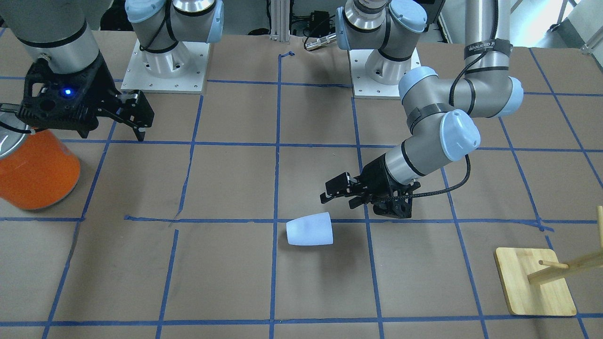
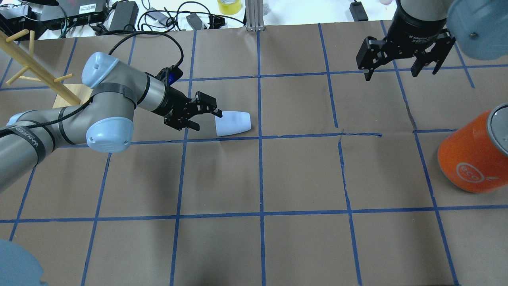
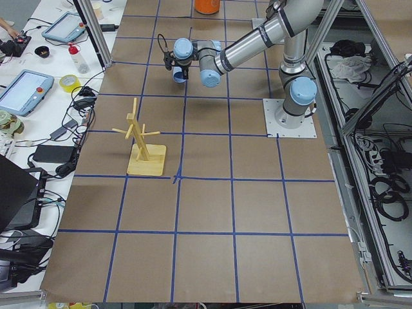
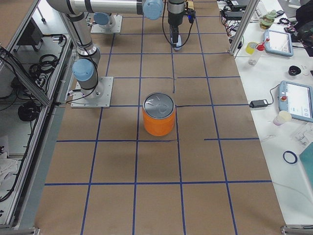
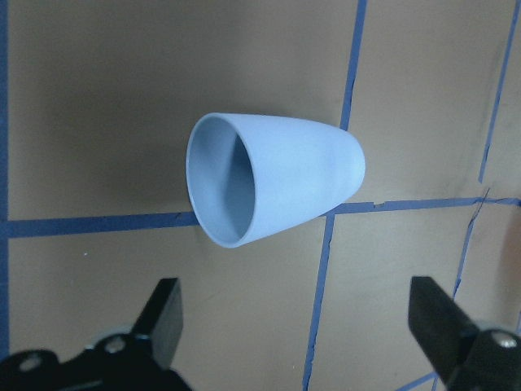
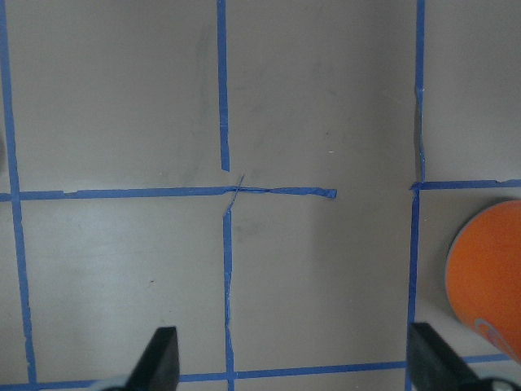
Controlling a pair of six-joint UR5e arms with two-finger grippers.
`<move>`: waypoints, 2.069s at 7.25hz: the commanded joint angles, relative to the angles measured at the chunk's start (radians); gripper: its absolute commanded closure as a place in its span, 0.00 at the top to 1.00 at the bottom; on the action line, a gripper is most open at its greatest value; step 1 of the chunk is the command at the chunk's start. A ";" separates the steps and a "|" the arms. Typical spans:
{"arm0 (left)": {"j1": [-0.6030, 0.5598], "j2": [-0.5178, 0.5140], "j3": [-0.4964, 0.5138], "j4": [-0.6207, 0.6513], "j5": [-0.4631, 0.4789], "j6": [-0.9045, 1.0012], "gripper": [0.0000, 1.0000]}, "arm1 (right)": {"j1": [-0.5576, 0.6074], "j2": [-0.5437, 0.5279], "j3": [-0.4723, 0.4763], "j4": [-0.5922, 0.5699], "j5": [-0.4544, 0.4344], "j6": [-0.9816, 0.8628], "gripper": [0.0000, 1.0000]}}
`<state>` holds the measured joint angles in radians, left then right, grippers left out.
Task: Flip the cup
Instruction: 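Grasp the rim of the lying cup with the left gripper, then lift the cup with the left gripper and rotate it mouth-up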
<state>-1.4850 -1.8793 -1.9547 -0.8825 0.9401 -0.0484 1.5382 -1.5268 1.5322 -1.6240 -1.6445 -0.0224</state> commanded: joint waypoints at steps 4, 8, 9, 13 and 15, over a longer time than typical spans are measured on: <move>-0.001 -0.080 -0.006 0.105 -0.069 -0.002 1.00 | -0.007 -0.007 -0.007 0.004 0.011 0.065 1.00; -0.003 -0.138 0.029 0.158 -0.119 -0.013 0.99 | -0.007 -0.010 -0.012 0.007 0.012 0.067 1.00; -0.003 -0.147 0.031 0.164 -0.129 -0.013 0.98 | -0.007 -0.010 -0.012 0.013 0.029 0.067 1.00; -0.006 -0.181 0.031 0.227 -0.147 -0.013 0.75 | -0.003 -0.010 -0.017 0.024 0.046 0.065 1.00; -0.006 -0.182 0.036 0.264 -0.164 -0.013 0.57 | -0.001 -0.010 -0.012 0.024 0.032 0.064 1.00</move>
<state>-1.4910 -2.0598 -1.9216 -0.6354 0.7837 -0.0613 1.5366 -1.5370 1.5181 -1.6009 -1.6017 0.0427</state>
